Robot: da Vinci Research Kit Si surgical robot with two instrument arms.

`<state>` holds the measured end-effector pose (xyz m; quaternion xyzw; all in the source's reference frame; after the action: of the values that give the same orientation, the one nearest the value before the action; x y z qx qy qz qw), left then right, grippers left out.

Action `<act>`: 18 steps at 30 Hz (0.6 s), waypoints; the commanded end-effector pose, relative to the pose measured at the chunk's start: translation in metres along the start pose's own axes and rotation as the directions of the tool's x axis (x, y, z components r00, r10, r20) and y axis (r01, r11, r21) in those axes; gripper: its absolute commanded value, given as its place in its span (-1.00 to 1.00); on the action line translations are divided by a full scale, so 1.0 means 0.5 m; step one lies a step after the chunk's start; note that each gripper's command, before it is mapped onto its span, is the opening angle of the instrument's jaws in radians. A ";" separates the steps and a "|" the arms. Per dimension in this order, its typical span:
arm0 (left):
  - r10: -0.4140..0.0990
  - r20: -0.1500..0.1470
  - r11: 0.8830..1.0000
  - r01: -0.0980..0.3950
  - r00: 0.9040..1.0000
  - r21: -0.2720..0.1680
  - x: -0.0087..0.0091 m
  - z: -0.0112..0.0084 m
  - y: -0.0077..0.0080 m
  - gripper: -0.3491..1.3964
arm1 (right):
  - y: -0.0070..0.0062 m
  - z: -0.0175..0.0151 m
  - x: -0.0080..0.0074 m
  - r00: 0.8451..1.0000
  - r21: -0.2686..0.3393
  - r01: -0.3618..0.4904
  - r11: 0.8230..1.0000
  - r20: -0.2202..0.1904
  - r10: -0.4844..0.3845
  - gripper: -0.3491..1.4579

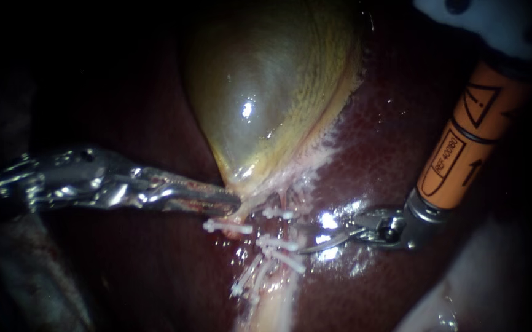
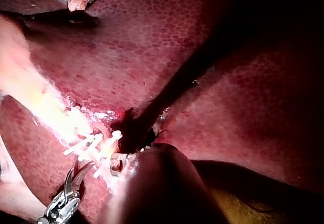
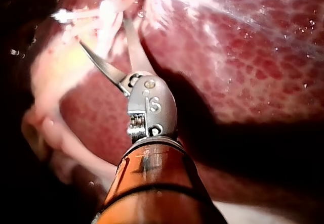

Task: Go to the cutting position right tube

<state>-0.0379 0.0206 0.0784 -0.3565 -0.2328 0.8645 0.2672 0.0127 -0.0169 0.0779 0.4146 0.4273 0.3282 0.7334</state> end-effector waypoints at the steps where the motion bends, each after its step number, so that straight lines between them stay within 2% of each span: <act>1: 0.002 0.000 1.000 -0.002 1.000 0.000 0.0001 -0.0001 0.0002 -1.00 | 0.0000 0.0002 0.0001 1.000 -0.001 0.000 1.000 0.000 0.000 0.56; 18: 0.002 0.000 1.000 -0.002 1.000 0.006 0.0011 -0.0007 0.0028 -1.00 | 0.0005 0.0029 0.0011 1.000 -0.006 -0.013 1.000 0.002 0.013 0.56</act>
<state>-0.0384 0.0200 0.0771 -0.3560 -0.2294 0.8654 0.2676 0.0143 -0.0167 0.0783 0.4158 0.4220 0.3342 0.7331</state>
